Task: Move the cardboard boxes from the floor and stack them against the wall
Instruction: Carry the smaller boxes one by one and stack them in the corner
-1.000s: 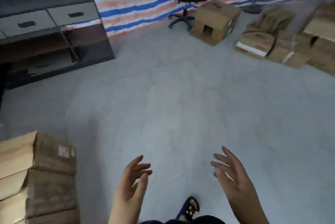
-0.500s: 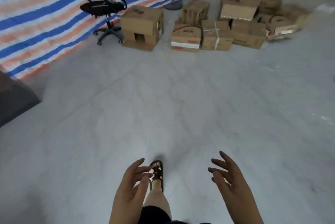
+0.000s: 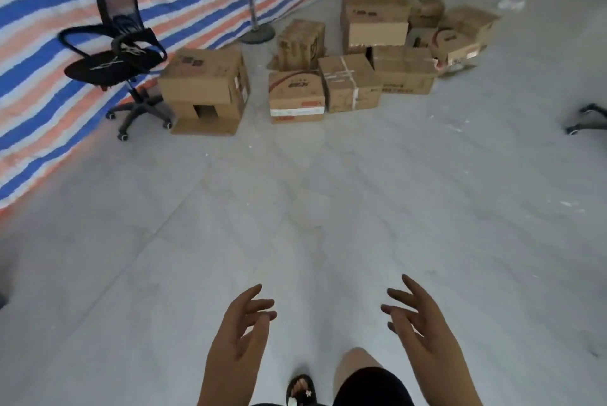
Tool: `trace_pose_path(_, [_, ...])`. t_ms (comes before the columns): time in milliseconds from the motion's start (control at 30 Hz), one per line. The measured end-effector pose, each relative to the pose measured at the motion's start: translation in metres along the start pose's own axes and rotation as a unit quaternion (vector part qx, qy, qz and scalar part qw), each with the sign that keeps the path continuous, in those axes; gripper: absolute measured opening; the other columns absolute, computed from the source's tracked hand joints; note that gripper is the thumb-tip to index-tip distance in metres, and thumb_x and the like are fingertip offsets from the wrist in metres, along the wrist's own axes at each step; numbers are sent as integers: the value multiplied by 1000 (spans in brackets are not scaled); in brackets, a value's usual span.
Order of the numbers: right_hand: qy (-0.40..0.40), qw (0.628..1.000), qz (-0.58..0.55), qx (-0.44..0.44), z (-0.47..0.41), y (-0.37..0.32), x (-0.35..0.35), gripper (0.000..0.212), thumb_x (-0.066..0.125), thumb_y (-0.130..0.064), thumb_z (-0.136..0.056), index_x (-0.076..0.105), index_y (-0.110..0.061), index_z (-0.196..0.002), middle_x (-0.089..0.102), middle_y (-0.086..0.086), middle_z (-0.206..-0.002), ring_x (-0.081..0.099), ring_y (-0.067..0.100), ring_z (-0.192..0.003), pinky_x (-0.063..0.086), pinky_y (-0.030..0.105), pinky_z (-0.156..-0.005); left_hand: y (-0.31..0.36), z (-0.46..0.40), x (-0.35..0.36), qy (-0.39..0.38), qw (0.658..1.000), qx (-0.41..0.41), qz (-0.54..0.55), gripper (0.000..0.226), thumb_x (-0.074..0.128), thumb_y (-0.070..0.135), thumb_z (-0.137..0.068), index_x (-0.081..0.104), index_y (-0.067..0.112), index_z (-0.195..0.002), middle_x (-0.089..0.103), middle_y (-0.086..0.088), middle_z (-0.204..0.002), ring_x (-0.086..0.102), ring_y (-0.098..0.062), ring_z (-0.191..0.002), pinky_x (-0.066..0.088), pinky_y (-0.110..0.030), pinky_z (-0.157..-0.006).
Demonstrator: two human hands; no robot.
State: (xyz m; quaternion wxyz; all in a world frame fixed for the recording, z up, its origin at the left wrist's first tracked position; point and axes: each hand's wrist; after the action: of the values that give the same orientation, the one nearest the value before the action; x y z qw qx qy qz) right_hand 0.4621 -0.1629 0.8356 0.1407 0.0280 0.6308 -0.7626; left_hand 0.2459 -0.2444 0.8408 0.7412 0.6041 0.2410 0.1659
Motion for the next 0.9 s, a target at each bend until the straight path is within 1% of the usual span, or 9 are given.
trace_pose_path(67, [23, 1000, -1, 14, -24, -2, 3, 48, 56, -3, -90, 50, -39, -120, 68, -15, -106, 68, 4, -93, 53, 26, -82, 4, -29, 6, -15, 1000, -7, -4, 34, 51, 24, -74, 63, 43, -99, 69, 13, -99, 68, -7, -86, 54, -21, -80])
trace_pose_path(200, [28, 999, 5, 24, -85, -10, 8, 48, 56, -4, -90, 49, -42, -118, 64, -25, -107, 67, 5, -93, 54, 28, -83, 8, -93, 26, -25, 999, -14, -14, 35, 51, 24, -74, 62, 32, -106, 69, 12, -99, 68, -11, -88, 54, -24, -81])
trace_pose_path(300, [30, 999, 6, 21, -146, -22, 6, 47, 56, -5, -90, 48, -42, -118, 67, -18, -106, 67, 4, -93, 54, 31, -84, 19, -147, 54, -25, 1000, -9, -15, 35, 51, 24, -74, 64, 35, -104, 69, 12, -99, 69, -10, -87, 55, -24, -80])
trace_pose_path(433, [31, 999, 8, -3, -244, -50, -12, 45, 53, -7, -92, 47, -42, -118, 65, -11, -112, 67, 2, -94, 52, 35, -88, 45, -228, 98, -13, 1000, 10, -5, 36, 51, 23, -75, 63, 34, -107, 69, 13, -100, 68, -7, -86, 53, -35, -82])
trace_pose_path(567, [59, 998, 4, -21, -336, -79, -35, 45, 53, -6, -92, 48, -42, -118, 66, -11, -110, 67, 3, -94, 51, 39, -89, 79, -309, 150, -7, 999, 34, 9, 32, 53, 2, -90, 61, 29, -107, 69, 12, -100, 68, -7, -84, 52, -41, -86])
trace_pose_path(633, [54, 998, 9, -10, -368, -79, -41, 45, 53, -6, -92, 48, -43, -117, 67, -13, -109, 67, 2, -92, 52, 38, -87, 90, -337, 176, -21, 999, 37, 10, 26, 57, 18, -85, 61, 30, -107, 69, 12, -99, 68, -8, -85, 55, -34, -83])
trace_pose_path(700, [52, 999, 14, 8, -393, -76, -44, 46, 55, -4, -91, 50, -42, -116, 68, -19, -103, 67, 0, -88, 55, 34, -82, 98, -362, 196, -35, 999, 29, 2, 31, 57, 31, -74, 64, 40, -103, 69, 13, -98, 68, -7, -86, 54, -23, -80])
trace_pose_path(800, [52, 998, 14, 37, -431, -73, -51, 47, 53, 0, -90, 51, -37, -119, 64, -30, -100, 68, -1, -86, 55, 30, -79, 100, -404, 222, -47, 999, 12, -18, 34, 53, 25, -74, 61, 48, -97, 69, 14, -96, 68, -7, -86, 54, -19, -77])
trace_pose_path(900, [73, 996, 10, 57, -482, -73, -61, 47, 52, 1, -90, 50, -39, -117, 63, -31, -100, 68, -1, -85, 54, 31, -80, 100, -454, 254, -70, 997, 4, -30, 32, 55, 8, -90, 65, 35, -104, 69, 14, -97, 68, -6, -85, 55, -29, -80])
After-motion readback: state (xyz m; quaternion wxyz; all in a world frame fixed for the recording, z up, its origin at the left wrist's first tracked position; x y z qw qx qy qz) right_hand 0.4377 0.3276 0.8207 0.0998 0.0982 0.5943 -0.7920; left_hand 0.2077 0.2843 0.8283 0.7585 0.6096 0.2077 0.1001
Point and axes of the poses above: each hand's wrist, its own z-axis away from the middle knuckle, its own x-axis out of the palm, y = z × x
